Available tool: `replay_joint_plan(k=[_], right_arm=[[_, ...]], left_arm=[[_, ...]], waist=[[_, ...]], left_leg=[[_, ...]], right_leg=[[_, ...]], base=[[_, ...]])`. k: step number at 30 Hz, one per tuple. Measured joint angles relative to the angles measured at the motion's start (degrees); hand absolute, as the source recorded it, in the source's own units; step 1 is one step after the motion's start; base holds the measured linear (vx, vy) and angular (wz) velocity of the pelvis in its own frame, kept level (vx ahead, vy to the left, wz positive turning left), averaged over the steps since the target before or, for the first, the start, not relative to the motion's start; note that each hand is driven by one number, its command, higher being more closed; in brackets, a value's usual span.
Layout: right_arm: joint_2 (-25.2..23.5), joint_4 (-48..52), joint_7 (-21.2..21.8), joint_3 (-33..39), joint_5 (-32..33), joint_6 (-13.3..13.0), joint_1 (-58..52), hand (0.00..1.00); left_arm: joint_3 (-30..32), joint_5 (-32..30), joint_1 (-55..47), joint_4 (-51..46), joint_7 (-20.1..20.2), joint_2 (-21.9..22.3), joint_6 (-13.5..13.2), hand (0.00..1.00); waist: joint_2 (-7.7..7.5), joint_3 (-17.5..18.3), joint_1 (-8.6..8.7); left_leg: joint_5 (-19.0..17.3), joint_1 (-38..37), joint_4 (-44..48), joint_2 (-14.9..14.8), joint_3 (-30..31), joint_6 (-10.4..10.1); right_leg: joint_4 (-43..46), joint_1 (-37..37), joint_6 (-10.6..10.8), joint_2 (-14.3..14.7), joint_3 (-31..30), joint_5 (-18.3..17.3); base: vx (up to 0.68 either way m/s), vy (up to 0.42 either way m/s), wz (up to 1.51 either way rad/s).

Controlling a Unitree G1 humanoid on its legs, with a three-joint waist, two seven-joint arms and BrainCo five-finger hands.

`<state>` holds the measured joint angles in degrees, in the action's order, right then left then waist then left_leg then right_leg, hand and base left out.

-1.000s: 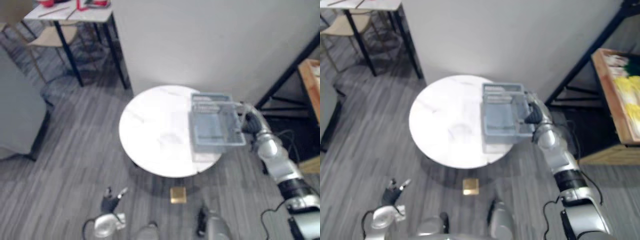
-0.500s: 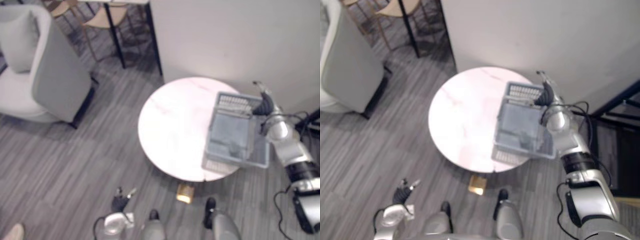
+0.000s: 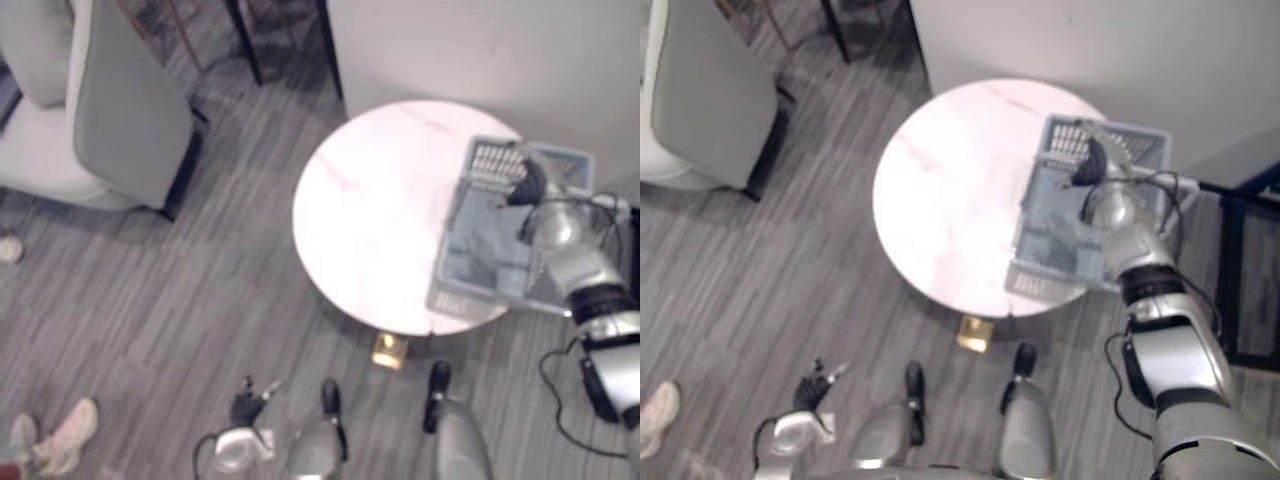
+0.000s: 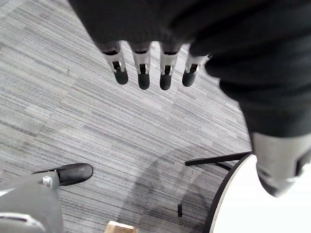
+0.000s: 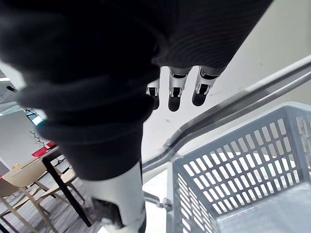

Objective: Pick vegetable in the basket

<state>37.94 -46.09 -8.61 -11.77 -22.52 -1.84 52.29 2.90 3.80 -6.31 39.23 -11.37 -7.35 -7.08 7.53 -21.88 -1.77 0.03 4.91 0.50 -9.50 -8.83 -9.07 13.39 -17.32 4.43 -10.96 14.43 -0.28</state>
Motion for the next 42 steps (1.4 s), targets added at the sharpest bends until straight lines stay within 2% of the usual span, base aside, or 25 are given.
replay_joint_plan(k=[1, 5, 8, 11, 15, 19, 22, 26, 27, 28, 30, 31, 32, 35, 37, 38, 39, 40, 41, 42], right_arm=[[1.1, -1.9, -0.2, 0.0, 0.0, 0.0, 2.4, 1.0], [4.5, -7.0, -0.9, -0.1, 0.0, -0.1, 9.1, 1.0], [6.5, -8.9, -1.5, -0.3, -0.4, -0.4, 10.9, 1.0], [7.2, -9.4, -1.4, -0.8, -1.8, -0.4, 11.5, 1.0], [7.4, -10.4, -1.5, -2.1, -2.3, -0.8, 11.5, 1.0], [7.6, -10.5, -0.8, -2.1, -2.8, -0.1, 9.4, 1.0], [7.7, -8.5, -0.5, -2.0, -3.7, 0.0, 5.3, 1.0], [6.4, -6.0, 1.6, -1.9, -3.4, 0.1, -0.8, 1.0], [5.8, -5.6, 1.7, -1.4, -3.3, 0.1, -2.1, 1.0], [4.9, -4.0, 1.8, 0.7, -3.2, 0.1, -4.7, 1.0], [1.8, 1.9, 1.7, 6.8, -1.0, 0.2, -12.8, 1.0], [0.9, 3.1, 1.7, 8.1, -0.8, 0.3, -14.5, 1.0], [-1.0, 5.6, 1.7, 10.4, 1.4, 0.6, -18.1, 1.0], [-6.2, 15.1, 1.6, 14.8, 5.7, 1.0, -27.9, 1.0], [-9.3, 20.3, 1.5, 18.4, 7.2, 1.0, -33.8, 1.0], [-11.7, 22.5, 1.3, 20.2, 7.9, 1.1, -36.5, 1.0], [-13.8, 24.3, 0.9, 21.6, 8.2, 1.1, -38.7, 1.0], [-15.0, 25.1, 0.8, 22.4, 8.4, 1.1, -39.8, 1.0], [-17.8, 26.2, -0.1, 23.5, 9.1, 1.2, -42.7, 1.0], [-19.1, 26.4, -0.1, 23.8, 9.4, 1.2, -44.1, 1.0]], left_arm=[[-0.3, 0.0, 0.0, -0.7, 0.0, 0.0, -0.3, 0.0], [-0.5, 0.0, 0.1, -1.0, -0.6, 0.0, -1.3, 0.0], [-1.0, 0.0, 0.4, -0.9, -0.9, -0.1, -1.6, 0.0], [-2.8, 0.0, 0.9, -0.9, -0.9, -0.2, -1.7, 0.0], [-3.3, -0.1, 2.4, -0.8, -0.9, -0.2, -1.7, 0.0], [-3.3, -0.6, 2.7, -1.0, -0.8, -0.3, -1.7, 0.0], [-3.3, -2.5, 2.8, -1.6, -0.6, -0.9, -1.7, 0.0], [-3.6, -2.9, 2.7, -2.5, 0.4, -1.1, -1.5, 0.0], [-3.6, -2.8, 2.7, -2.6, 0.5, -1.2, -1.5, 0.0], [-3.6, -2.8, 2.7, -2.7, 0.5, -1.3, -1.5, 0.0], [-3.8, -2.9, 2.5, -2.9, 1.2, -1.3, -1.3, 0.0], [-3.8, -2.9, 2.4, -2.9, 1.6, -1.3, -1.1, 0.0], [-4.3, -2.9, 2.4, -3.0, 2.0, -1.3, -1.0, 0.0], [-4.9, -5.3, 3.0, -3.0, 3.1, -1.7, -0.2, 0.0], [-4.6, -6.5, 4.6, -3.0, 3.1, -2.2, 0.3, 0.0], [-4.1, -6.6, 5.6, -3.6, 3.1, -2.4, 0.3, 0.0], [-3.5, -6.7, 6.6, -4.4, 3.1, -2.3, 0.3, 0.0], [-3.4, -6.7, 6.7, -5.0, 3.1, -2.4, 0.3, 0.0], [-2.9, -6.7, 6.4, -5.3, 3.1, -2.8, 0.4, 0.0], [-2.3, -6.7, 6.1, -5.7, 3.1, -3.1, 0.6, 0.0]], waist=[[0.62, -0.5, -0.06], [2.81, -2.5, -0.07], [3.39, -3.1, -0.14], [3.86, -3.3, -0.09], [3.88, -3.3, -0.06], [3.63, -3.5, 0.03], [2.59, -3.8, -0.07], [1.13, -4.1, -0.1], [0.73, -4.1, 0.0], [-0.03, -3.9, 0.09], [-2.83, -3.7, 0.46], [-3.55, -3.4, 0.65], [-4.85, -2.9, 1.07], [-6.83, -2.2, 3.13], [-7.6, -2.1, 4.04], [-8.13, -1.9, 3.84], [-8.45, -1.8, 4.19], [-8.74, -1.7, 4.22], [-10.15, -0.9, 4.76], [-11.07, -0.3, 4.64]], left_leg=[[0.6, 0.1, -0.9, 0.1, 0.0, 0.1], [1.8, 1.6, -2.4, 0.3, -0.1, 0.2], [2.7, 3.0, -3.0, 0.6, -0.4, 0.2], [2.9, 3.0, -3.3, 0.5, -0.5, 0.2], [3.0, 2.7, -3.2, 0.5, -1.0, 0.2], [2.9, 0.5, -3.2, 0.4, -1.5, 0.2], [1.2, -0.3, -0.9, -0.2, -1.5, 0.2], [-5.5, -0.2, 8.9, -1.7, 0.5, -0.1], [-6.2, -0.3, 9.9, -1.9, 0.5, -0.1], [-7.1, -0.3, 11.1, -2.3, 0.4, -0.3], [-8.7, -1.5, 12.2, -2.5, -0.7, -0.3], [-8.9, -1.9, 12.2, -2.4, -1.6, -0.2], [-9.4, -2.6, 12.2, -2.3, -3.3, 0.0], [-12.1, -4.4, 14.1, -2.2, -7.9, 0.7], [-14.0, -5.3, 16.4, -2.4, -11.3, 1.4], [-14.2, -6.1, 16.0, -3.4, -13.9, 2.0], [-14.2, -7.4, 15.0, -3.5, -17.1, 2.2], [-14.2, -8.3, 14.8, -3.6, -18.9, 2.1], [-14.6, -10.4, 15.3, -2.8, -21.4, 1.8], [-14.8, -11.3, 15.9, -2.4, -22.4, 1.8]], right_leg=[[0.1, -0.6, -0.2, -0.1, 0.0, 0.1], [0.3, -2.8, -0.4, -0.2, 0.0, 0.6], [0.2, -4.7, -0.5, -0.2, -0.5, 1.2], [-0.1, -4.8, -0.6, -0.1, -0.7, 1.5], [-0.4, -4.6, -0.5, 0.0, -1.0, 1.9], [-0.6, -2.5, -0.5, 0.3, -1.3, 1.9], [-0.8, -1.0, -0.5, 1.0, -1.8, 1.8], [-1.0, 2.3, -0.5, 2.5, -3.7, 1.8], [-1.2, 2.8, -0.5, 2.8, -3.9, 1.8], [-1.3, 3.1, -0.4, 3.2, -4.3, 1.9], [-2.5, 3.9, 0.1, 3.9, -6.4, 2.3], [-2.8, 3.9, 0.4, 4.1, -7.2, 2.5], [-4.0, 4.0, 0.4, 4.4, -9.0, 3.7], [-6.6, 4.5, 1.1, 5.1, -13.6, 6.1], [-7.5, 4.4, -0.7, 5.4, -13.1, 8.0], [-9.5, 4.6, -6.2, 5.4, -8.0, 7.7], [-6.1, 3.1, -10.9, 2.8, 0.8, 3.8], [-2.3, 1.8, -11.4, 1.4, 3.8, 1.8], [5.9, 1.0, -11.5, -1.0, 6.7, 1.0], [6.4, 1.0, -11.1, -1.0, 8.3, 1.1]], base=[[0.0, -0.007, 0.11], [-0.01, -0.006, 0.03], [-0.03, -0.016, -0.04], [-0.02, -0.024, -0.04], [-0.01, -0.012, -0.05], [0.01, -0.008, -0.06], [0.0, -0.013, -0.13], [0.0, 0.014, -0.26], [0.0, 0.027, -0.28], [0.0, 0.035, -0.26], [0.02, 0.05, -0.44], [0.03, 0.067, -0.61], [0.05, 0.082, -0.68], [0.05, 0.133, -0.83], [-0.01, 0.087, -1.03], [-0.06, 0.034, -1.23], [-0.05, 0.062, -1.31], [0.01, 0.075, -1.16], [0.05, 0.054, -0.99], [0.05, 0.024, -1.58]])
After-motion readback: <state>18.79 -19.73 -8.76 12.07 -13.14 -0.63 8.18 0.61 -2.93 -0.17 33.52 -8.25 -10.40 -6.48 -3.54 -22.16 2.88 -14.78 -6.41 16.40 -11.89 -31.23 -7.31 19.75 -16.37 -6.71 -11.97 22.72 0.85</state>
